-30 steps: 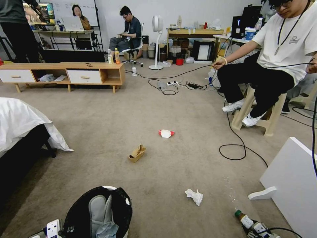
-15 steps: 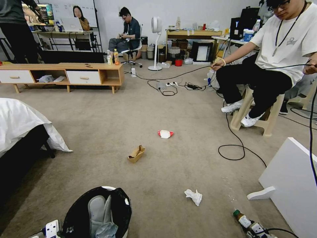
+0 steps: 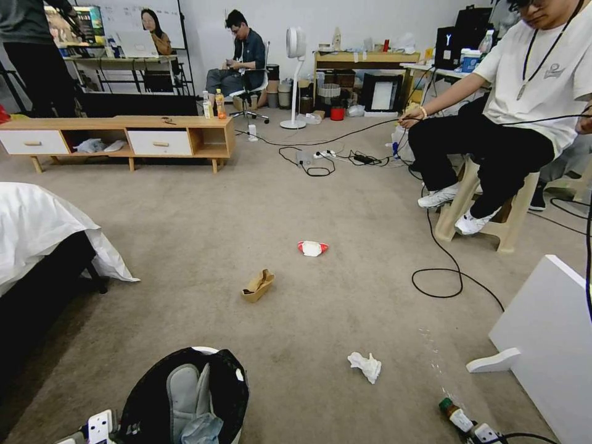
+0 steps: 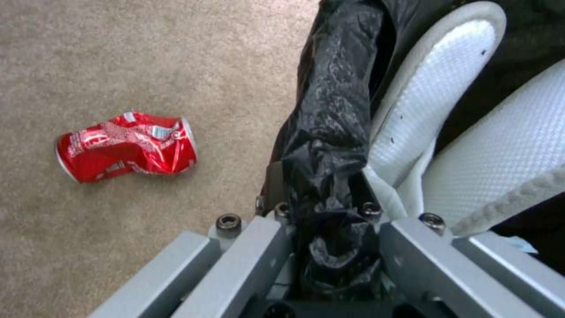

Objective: Pick up the trash bin and place the garbage on the floor into it.

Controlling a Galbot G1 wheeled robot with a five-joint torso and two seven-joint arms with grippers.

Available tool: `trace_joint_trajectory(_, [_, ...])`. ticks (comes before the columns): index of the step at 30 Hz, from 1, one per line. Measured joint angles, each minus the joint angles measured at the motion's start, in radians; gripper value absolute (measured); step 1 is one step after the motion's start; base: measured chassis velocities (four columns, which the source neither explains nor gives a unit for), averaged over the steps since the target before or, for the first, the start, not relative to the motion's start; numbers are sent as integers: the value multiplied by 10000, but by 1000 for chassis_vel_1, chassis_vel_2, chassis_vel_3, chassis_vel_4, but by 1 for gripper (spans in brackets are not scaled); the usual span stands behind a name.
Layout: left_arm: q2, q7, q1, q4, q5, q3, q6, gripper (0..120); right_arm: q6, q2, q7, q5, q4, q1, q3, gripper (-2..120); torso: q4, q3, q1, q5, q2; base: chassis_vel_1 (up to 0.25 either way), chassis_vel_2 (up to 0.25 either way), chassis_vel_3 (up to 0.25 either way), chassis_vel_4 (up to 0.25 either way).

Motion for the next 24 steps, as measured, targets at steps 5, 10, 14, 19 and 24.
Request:
trace_joint_trajectory(5, [-16,-6,30,-117,2,-1,0,2,189,-239,71,389,662,-129,58,30,1,-2,0,1,0,0,0,0,0])
trace_joint_trajectory(10, [-28,-21,-19,-192,9,-13,-3,2,169,-543,204,846,1890,-248,149,30,5,-3,0,-1,2,0,0,0,0])
trace_joint_trajectory(14, [-14,-74,-80,-234,-87,-68,8,2,31,-827,366,1233,3085,-275,178,30,3,-3,0,-4,2,0,0,0,0])
trace_joint_trajectory(19, [93,-165,-133,-320,-319,-131,72,2,-94,-1194,528,1811,4253,-218,92,30,0,-3,0,-4,3,0,0,0,0])
trace_joint_trajectory(24, [204,-202,-209,-373,-481,-185,80,2,-266,-1427,842,2407,5278,84,-223,30,2,-3,0,-3,4,0,0,0,0])
